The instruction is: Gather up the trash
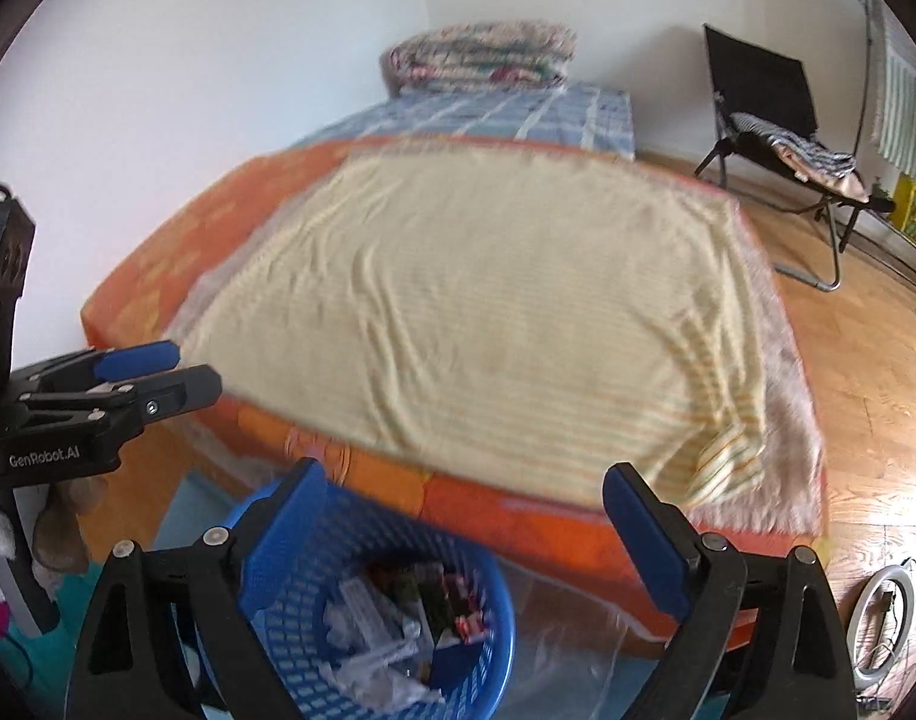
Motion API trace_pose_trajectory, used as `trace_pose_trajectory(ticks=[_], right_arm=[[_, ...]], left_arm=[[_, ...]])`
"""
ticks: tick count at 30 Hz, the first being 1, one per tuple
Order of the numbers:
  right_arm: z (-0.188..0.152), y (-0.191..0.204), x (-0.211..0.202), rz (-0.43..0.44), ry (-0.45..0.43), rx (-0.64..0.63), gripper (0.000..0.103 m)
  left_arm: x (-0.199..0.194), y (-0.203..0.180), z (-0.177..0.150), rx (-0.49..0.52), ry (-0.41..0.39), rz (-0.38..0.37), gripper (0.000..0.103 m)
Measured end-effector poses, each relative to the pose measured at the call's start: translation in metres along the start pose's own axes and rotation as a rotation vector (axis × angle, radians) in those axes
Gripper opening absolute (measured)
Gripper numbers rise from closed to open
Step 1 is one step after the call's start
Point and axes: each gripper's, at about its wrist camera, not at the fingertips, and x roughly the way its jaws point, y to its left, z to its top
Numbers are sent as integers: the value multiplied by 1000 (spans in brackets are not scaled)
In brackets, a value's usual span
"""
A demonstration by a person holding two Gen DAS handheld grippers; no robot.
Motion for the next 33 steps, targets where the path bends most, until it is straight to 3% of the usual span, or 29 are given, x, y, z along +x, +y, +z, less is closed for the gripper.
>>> trace_pose_trajectory(ticks=[9,19,33], right_arm=[[23,-7,-20,-21,-132,61,103],[40,-13,-27,4,-176,106,103],[45,-28,-26,28,-181,173,103]], left_arm=[[-24,0,26,-24,-114,4,89],[-50,-6,48,-10,-255,13,100],[-44,-6,55,-37,-231,25,100]])
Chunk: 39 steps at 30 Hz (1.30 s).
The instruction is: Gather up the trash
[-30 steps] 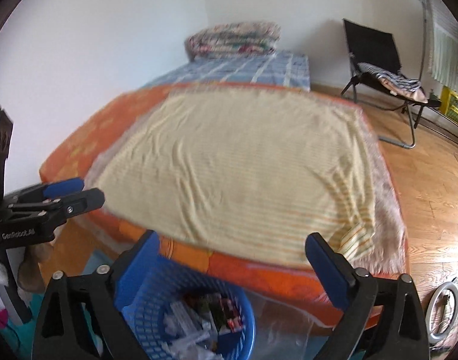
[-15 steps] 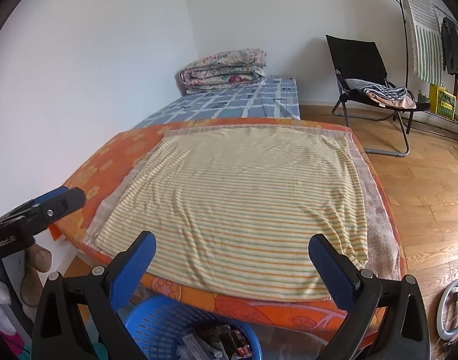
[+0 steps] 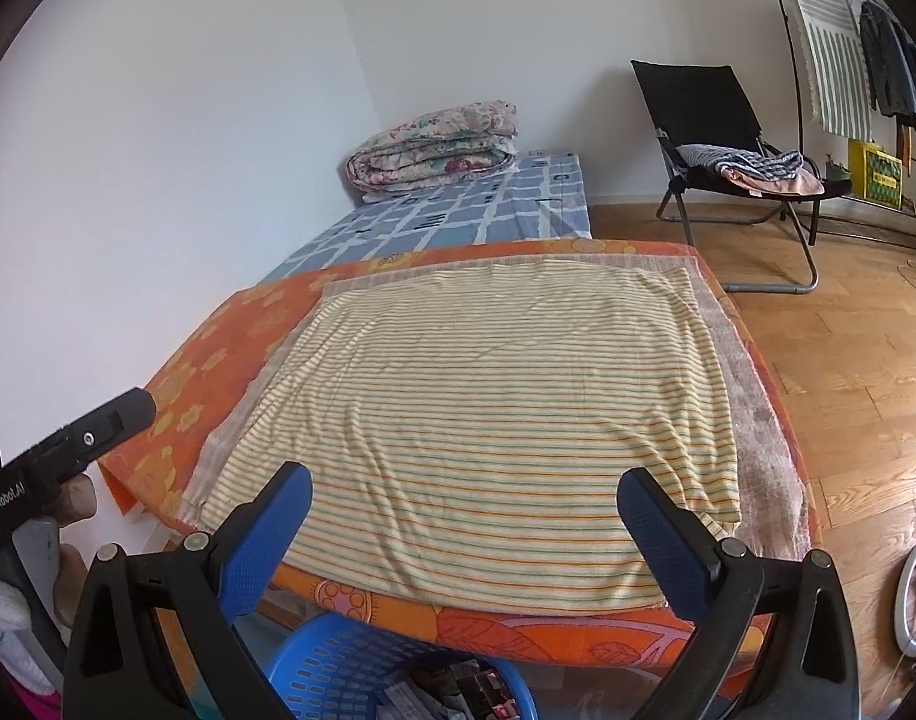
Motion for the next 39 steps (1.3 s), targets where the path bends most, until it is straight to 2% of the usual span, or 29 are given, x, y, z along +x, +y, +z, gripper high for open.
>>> trace_pose_trajectory(ticks=[39], right_arm=[[-4,-6,5,-4,29,34,103]], left_arm=[[2,-1,-2,-10,10,4,102]])
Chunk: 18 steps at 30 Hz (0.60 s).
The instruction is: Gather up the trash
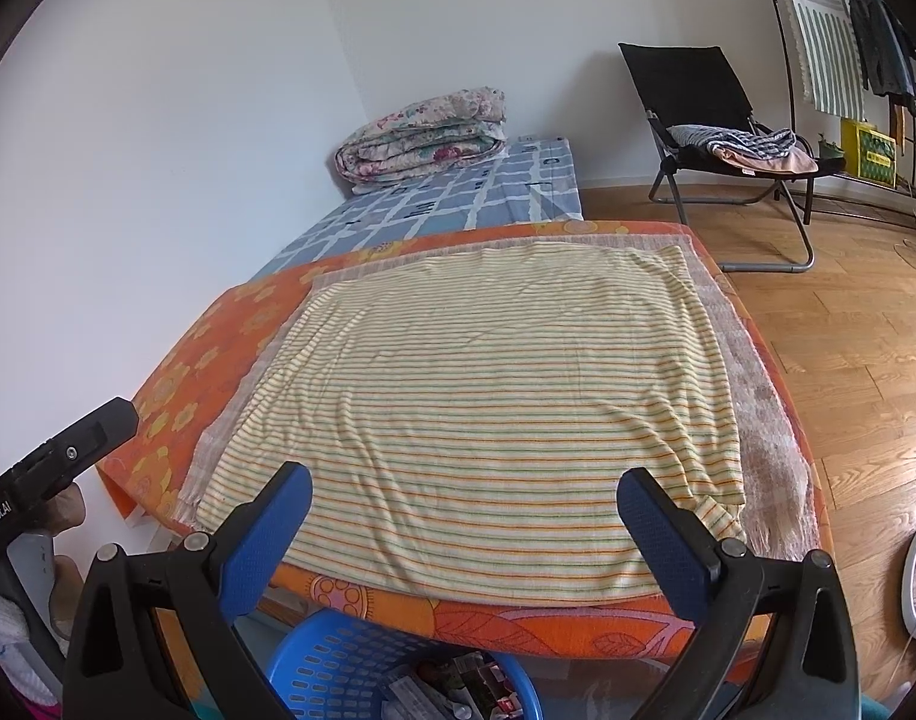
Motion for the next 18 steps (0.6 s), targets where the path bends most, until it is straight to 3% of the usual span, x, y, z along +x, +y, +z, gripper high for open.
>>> trace_pose_trajectory(ticks=[18], right_arm=[[-4,0,4,1,14,-1,103]], left_arm=[[-1,8,0,26,5,25,102]])
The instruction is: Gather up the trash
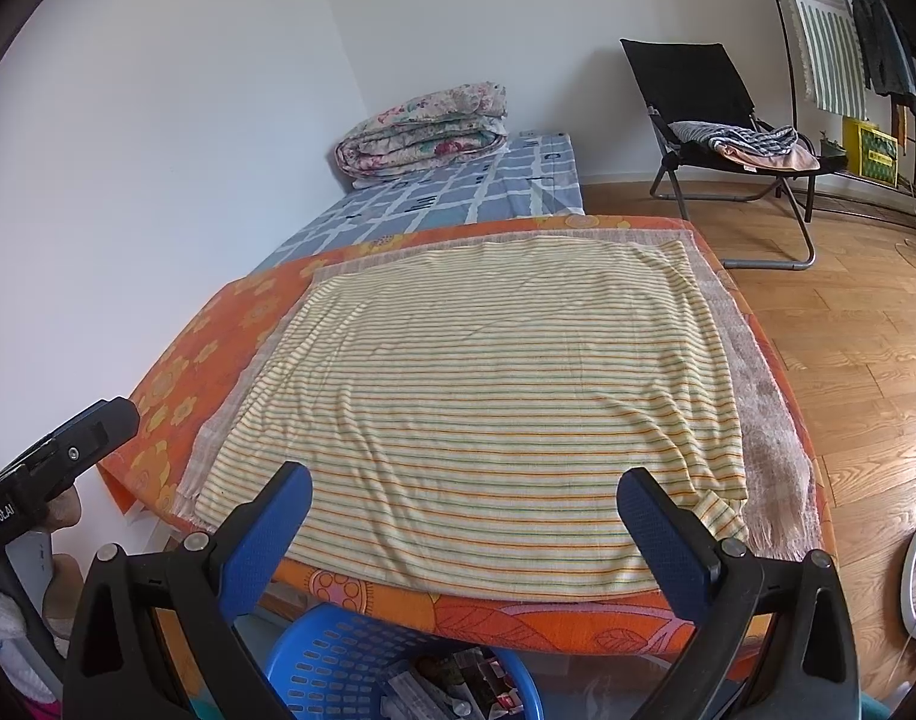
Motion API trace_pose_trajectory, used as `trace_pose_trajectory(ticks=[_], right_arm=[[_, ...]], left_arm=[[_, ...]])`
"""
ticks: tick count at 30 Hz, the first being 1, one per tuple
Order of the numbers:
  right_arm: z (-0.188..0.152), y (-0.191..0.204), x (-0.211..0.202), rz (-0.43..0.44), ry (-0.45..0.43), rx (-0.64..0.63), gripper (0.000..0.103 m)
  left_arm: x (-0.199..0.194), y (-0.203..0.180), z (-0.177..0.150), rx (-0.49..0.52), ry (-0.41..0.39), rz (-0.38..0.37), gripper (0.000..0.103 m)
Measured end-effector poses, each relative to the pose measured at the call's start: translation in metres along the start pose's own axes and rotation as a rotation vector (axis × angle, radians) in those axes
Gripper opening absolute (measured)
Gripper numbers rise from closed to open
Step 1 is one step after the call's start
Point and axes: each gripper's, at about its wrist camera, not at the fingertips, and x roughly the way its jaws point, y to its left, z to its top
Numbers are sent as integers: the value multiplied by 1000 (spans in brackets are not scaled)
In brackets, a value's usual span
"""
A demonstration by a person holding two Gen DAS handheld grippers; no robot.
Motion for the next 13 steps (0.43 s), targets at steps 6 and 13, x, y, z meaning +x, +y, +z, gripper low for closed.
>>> trace_pose_trajectory(ticks=[6,13], right_arm=[[0,0,-1,0,0,0,103],[-3,-3,0,1,5,7,103]], left_arm=[[1,0,-1,-2,5,-1,102],[2,4,-2,-5,10,3,102]])
